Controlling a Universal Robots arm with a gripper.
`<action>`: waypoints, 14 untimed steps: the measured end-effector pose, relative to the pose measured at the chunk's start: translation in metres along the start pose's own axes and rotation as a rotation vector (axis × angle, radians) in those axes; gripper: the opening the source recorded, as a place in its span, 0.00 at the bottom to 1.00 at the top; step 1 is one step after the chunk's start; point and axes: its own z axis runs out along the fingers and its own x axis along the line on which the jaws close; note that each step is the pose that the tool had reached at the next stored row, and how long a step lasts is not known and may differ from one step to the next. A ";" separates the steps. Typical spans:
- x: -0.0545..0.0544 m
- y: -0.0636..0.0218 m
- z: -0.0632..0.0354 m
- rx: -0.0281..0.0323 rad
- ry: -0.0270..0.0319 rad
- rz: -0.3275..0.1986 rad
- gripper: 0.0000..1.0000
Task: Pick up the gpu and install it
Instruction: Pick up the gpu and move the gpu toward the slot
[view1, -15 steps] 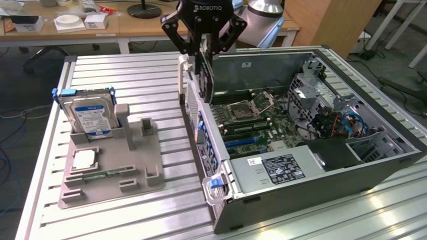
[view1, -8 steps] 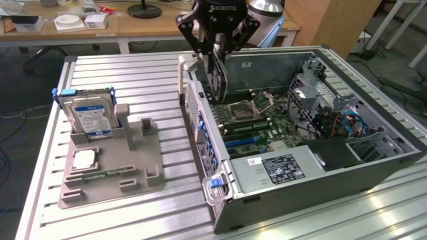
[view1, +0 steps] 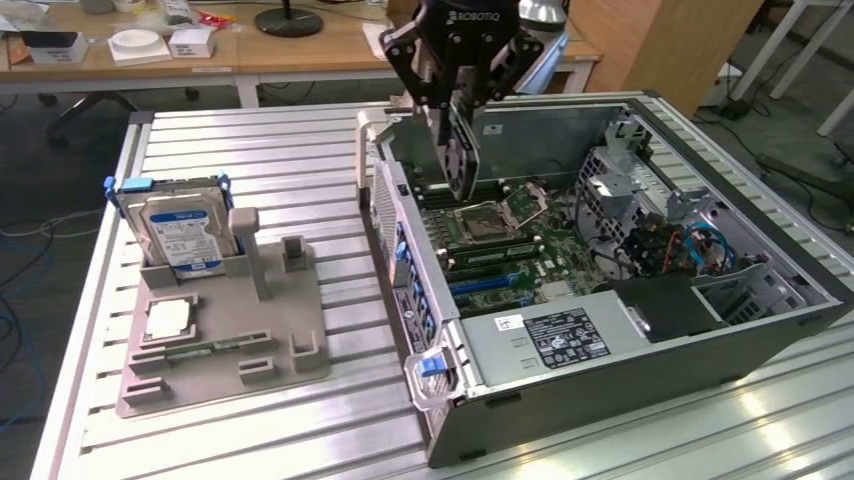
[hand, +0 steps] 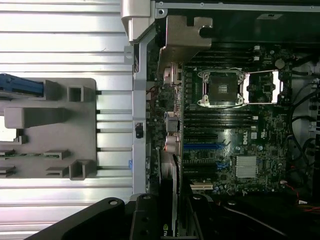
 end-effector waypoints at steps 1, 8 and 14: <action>-0.002 0.0001 0.0001 0.0000 -0.0001 0.000 0.27; -0.021 0.0006 0.0004 0.0000 0.0000 0.000 0.27; -0.044 0.0011 0.0008 0.0000 0.0001 0.000 0.27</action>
